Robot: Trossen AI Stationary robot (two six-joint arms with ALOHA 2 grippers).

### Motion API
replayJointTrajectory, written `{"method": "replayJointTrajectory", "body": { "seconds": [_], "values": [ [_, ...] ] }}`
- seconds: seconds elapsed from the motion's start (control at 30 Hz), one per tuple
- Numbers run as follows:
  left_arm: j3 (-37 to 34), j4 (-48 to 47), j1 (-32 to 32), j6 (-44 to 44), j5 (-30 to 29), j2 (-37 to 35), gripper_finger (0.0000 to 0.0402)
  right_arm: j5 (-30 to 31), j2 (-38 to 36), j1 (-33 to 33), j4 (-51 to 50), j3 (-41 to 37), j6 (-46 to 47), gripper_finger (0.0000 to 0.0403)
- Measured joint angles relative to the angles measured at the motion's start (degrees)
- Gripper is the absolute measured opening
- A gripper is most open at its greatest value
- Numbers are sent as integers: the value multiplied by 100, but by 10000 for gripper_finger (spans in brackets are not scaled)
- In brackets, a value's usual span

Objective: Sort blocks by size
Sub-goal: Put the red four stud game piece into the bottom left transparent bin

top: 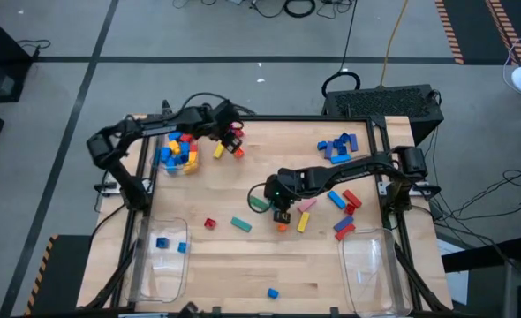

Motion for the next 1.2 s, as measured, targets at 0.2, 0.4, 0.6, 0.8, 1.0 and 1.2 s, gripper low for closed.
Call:
{"method": "replayJointTrajectory", "body": {
  "seconds": [0.2, 0.4, 0.6, 0.8, 1.0, 1.2],
  "values": [
    [720, -11, 230, 64, -2, 732, 226, 362, 0, 30, -72, 0, 59, 36],
    [1208, -243, 345, -470, -297, 1208, 292, 371, 0, -43, -147, 0, 36, 36],
    [1438, -299, 577, -967, -466, 1572, 306, 533, 0, -101, -348, -2, -50, 36],
    [1652, -294, 717, -1141, -448, 1993, 306, 628, 0, -128, -410, -2, -149, 36],
    [1788, -304, 737, -1149, -401, 2248, 300, 622, 0, -124, -430, -2, -245, 36],
    [1799, -407, 732, -1151, -398, 2382, 294, 624, 0, -128, -423, -2, -308, 36]
  ]
}}
